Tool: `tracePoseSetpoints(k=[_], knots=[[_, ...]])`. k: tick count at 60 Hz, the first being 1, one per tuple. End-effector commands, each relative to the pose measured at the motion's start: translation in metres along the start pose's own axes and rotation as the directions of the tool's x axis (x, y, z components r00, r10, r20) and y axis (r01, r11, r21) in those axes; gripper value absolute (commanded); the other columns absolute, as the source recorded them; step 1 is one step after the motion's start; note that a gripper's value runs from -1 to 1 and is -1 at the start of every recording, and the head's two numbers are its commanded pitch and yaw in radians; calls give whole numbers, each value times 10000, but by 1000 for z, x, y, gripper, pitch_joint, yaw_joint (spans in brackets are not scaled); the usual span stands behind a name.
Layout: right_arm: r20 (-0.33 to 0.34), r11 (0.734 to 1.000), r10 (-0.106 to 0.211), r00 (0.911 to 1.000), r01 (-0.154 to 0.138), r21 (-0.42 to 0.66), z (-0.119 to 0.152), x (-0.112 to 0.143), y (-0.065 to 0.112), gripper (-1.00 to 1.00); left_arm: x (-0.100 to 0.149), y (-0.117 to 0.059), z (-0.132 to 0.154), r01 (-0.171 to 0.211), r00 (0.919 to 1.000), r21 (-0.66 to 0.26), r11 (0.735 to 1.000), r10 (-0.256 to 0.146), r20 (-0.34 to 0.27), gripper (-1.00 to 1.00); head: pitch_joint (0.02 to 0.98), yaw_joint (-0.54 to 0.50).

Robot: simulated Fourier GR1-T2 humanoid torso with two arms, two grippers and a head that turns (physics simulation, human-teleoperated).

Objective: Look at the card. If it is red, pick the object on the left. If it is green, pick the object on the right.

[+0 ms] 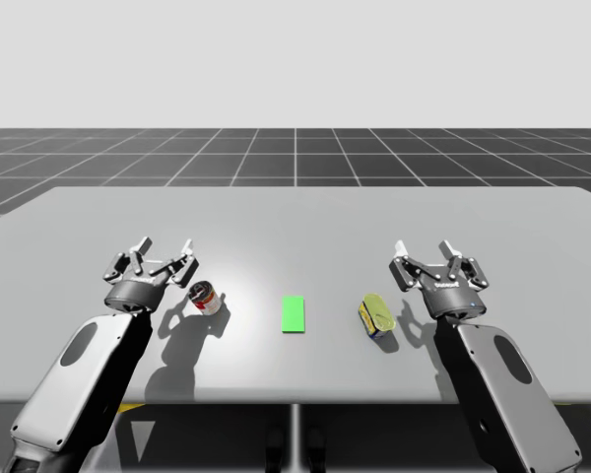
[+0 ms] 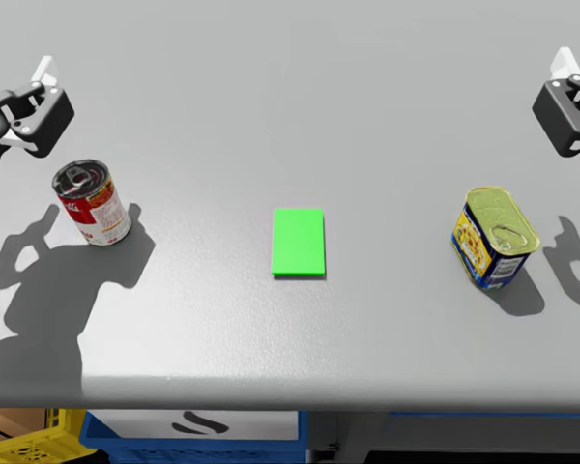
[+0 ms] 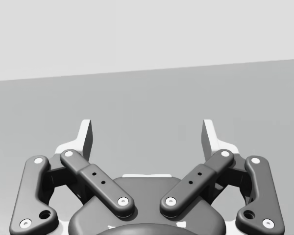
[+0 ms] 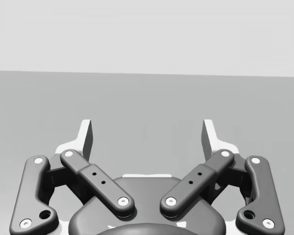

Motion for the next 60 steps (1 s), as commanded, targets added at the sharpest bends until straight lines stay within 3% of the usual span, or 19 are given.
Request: tracePoseSetpoints(k=[1,17,45,60], knots=[[-12,10000,2,10000,-2,6,-1,0,0,-1000,1,1,0,-18,10000,17,10000,18,39,-1000,917,24],[-9,10000,-15,10000,15,-6,0,0,0,-1000,1,1,-1,-18,10000,16,10000,18,39,-1000,907,0],[2,10000,-3,10000,3,13,0,-1,2,-1000,4,3,-1,-132,9997,15,9999,131,198,-1000,919,-265],[37,10000,6,10000,-6,-5,1,0,2,-1000,4,4,1,-136,9997,-6,9999,136,196,-1000,921,-317]])
